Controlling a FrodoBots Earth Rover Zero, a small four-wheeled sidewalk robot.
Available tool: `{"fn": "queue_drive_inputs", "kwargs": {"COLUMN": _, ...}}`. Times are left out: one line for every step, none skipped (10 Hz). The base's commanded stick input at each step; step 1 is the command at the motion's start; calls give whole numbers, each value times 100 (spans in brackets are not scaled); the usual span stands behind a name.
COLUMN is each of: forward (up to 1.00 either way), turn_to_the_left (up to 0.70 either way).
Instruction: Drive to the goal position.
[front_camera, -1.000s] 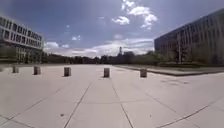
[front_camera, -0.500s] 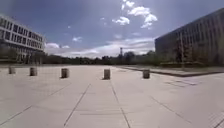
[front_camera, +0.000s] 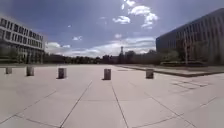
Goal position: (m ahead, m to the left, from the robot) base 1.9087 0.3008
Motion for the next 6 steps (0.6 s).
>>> {"fn": "queue_drive_inputs", "kwargs": {"forward": 70, "turn_to_the_left": 0}}
{"fn": "queue_drive_inputs", "kwargs": {"forward": 70, "turn_to_the_left": 0}}
{"fn": "queue_drive_inputs", "kwargs": {"forward": 70, "turn_to_the_left": 0}}
{"fn": "queue_drive_inputs", "kwargs": {"forward": 70, "turn_to_the_left": 0}}
{"fn": "queue_drive_inputs", "kwargs": {"forward": 70, "turn_to_the_left": 0}}
{"fn": "queue_drive_inputs", "kwargs": {"forward": 70, "turn_to_the_left": 0}}
